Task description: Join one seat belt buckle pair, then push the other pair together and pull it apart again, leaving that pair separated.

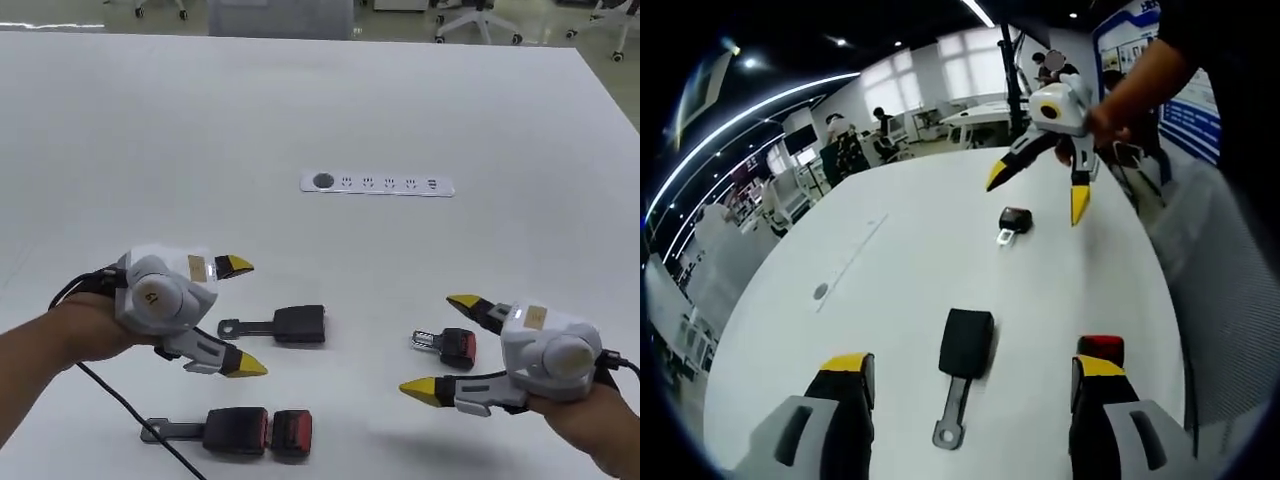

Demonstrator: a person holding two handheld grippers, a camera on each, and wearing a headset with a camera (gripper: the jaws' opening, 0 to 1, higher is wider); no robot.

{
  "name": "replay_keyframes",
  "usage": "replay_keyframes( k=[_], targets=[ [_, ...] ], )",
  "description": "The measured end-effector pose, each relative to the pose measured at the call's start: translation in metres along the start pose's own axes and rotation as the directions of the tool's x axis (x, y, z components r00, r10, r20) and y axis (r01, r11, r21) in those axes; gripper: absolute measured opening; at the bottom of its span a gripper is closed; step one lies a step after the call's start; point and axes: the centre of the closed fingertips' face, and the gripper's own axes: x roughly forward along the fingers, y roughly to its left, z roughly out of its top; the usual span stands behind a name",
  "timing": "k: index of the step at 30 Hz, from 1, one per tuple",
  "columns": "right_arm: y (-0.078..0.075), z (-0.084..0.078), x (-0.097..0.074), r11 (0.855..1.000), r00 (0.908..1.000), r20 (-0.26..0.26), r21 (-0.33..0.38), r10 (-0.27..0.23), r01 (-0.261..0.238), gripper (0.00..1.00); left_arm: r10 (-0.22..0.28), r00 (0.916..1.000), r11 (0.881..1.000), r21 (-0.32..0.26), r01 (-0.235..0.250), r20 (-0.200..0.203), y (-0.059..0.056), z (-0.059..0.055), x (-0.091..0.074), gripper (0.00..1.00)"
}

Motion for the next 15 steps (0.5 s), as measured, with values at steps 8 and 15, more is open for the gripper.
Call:
replay_keyframes(
  k=[8,15],
  targets=[
    [-0.017,-0.018,-0.001,0.999,0.9986,-0.041,0.002,0.033,-0.033,0.83,-0.007,1.0000,1.000,-0.011,0.007,-0.004,0.011,-0.003,0.016,0.79],
    [-0.035,-0.038,0.001,0.997,0.9914,-0.106,0.006,0.077,-0.077,0.74,-0.048,0.9977,0.999,0.000,0.048,-0.046,0.013,-0.017,0.039,0.78]
  ],
)
